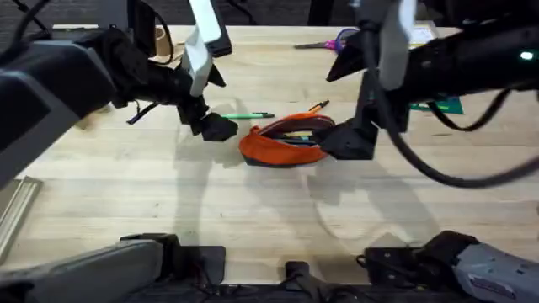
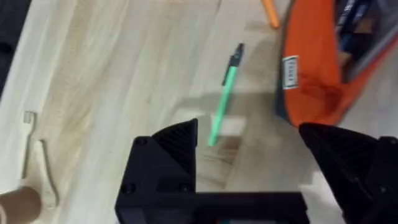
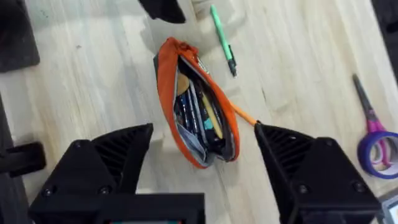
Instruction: Unzip the bag, pick up the pens from the table one at a time and place them inside, then zip the bag closed.
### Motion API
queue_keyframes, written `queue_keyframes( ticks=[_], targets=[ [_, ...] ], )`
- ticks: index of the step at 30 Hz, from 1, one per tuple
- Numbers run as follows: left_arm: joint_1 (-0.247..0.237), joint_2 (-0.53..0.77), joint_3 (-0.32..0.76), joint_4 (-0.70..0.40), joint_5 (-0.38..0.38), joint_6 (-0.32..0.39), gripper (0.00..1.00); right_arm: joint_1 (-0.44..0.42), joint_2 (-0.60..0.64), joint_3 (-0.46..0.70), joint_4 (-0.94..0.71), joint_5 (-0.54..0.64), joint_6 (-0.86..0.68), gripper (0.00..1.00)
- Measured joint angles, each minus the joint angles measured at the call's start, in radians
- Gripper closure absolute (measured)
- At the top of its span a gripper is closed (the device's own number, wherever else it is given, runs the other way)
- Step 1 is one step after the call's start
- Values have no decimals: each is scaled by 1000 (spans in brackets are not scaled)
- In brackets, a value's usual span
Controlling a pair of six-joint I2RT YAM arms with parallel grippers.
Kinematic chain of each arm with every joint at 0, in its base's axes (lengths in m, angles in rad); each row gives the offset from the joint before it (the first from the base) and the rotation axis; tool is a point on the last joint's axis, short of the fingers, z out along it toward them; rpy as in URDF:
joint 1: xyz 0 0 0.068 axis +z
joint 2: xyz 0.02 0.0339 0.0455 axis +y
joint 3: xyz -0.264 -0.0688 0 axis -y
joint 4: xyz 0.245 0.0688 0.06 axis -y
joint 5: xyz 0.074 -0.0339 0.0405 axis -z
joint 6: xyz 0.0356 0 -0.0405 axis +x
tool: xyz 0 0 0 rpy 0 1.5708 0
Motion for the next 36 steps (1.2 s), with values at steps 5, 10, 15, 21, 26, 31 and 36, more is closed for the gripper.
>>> queue_keyframes(
  ticks=[5,10,15,21,26,31,36],
  targets=[
    [26,60,0,99,-18,4,10,0,-51,0,-2,0,3,4],
    [38,131,47,73,-47,4,10,0,-70,0,-13,0,3,4],
    [26,208,181,-29,-68,4,9,0,-70,0,-20,0,3,4],
    [-7,288,321,-92,-79,7,10,0,-70,0,-20,0,3,4],
    [-48,343,341,-103,-100,12,9,-1,-70,0,-20,0,3,4],
    [-77,406,341,-103,-105,18,9,-1,-70,0,-20,0,3,4],
    [-80,458,341,-103,-107,20,8,-1,-70,0,-20,0,3,4]
  ],
)
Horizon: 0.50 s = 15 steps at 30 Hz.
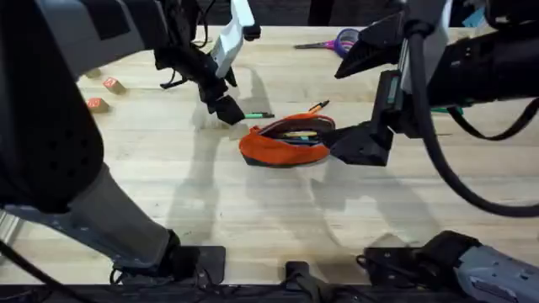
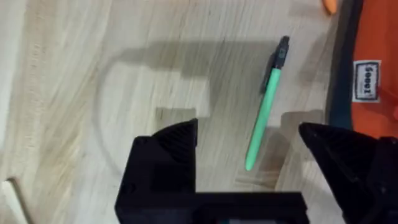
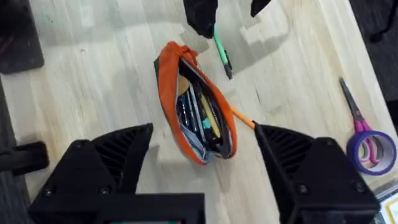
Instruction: Unzip the bag, pick up the pens from the table one at a time and place them inside, then zip the bag closed.
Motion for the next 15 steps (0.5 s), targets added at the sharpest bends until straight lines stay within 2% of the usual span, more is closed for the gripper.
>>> queue_keyframes(
  ticks=[6,15],
  targets=[
    [-7,36,0,0,-20,4,8,0,0,0,0,0,0,4],
    [-54,109,5,5,-42,17,7,0,0,0,0,0,0,4]
  ],
)
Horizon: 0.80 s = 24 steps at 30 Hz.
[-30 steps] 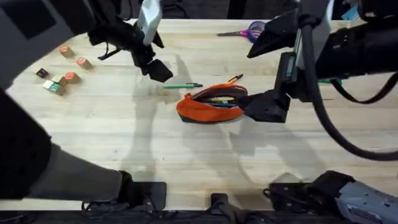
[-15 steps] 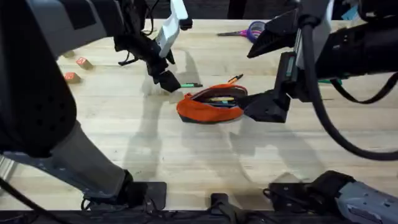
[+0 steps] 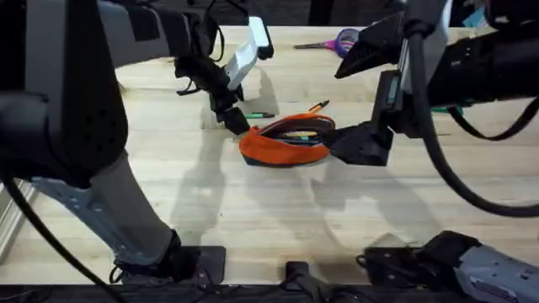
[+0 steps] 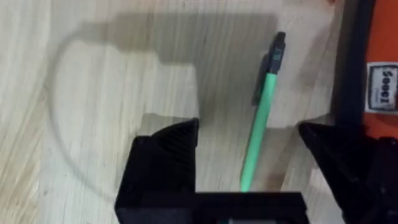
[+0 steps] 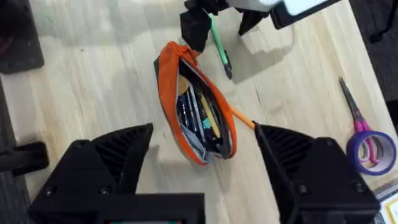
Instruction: Unzip the bag, pick up the pens from the table one at a time and place them inside, then zip the bag closed.
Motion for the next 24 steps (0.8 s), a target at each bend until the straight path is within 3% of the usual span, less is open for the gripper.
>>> queue_keyframes(
  ticks=[24],
  targets=[
    [-2,2,8,-16,-5,1,7,0,0,0,0,0,0,3]
  ],
)
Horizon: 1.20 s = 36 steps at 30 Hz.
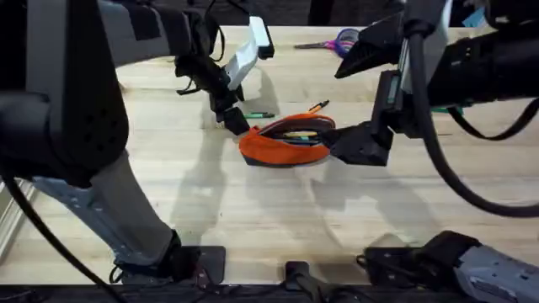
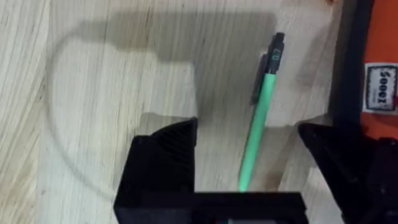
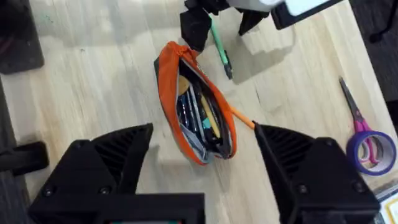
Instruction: Unzip the bag, pick up the pens from the table one at a time and place them inside, then zip the bag closed.
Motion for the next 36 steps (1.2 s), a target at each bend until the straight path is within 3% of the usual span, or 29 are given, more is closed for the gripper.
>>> queue_keyframes(
  ticks=[4,7,8,10,13,36],
  targets=[
    [0,0,0,0,0,0,7,0,0,0,0,0,0,4],
    [0,0,0,1,-4,2,152,0,0,0,0,0,0,4],
    [0,0,0,1,-5,3,248,0,0,0,0,0,0,4],
    [0,0,0,-8,-8,4,766,0,0,0,0,0,0,4],
    [-1,0,0,-19,3,0,940,0,0,0,0,0,0,4],
    [-2,-1,7,-34,-1,-1,959,0,0,0,0,0,0,4]
  ],
)
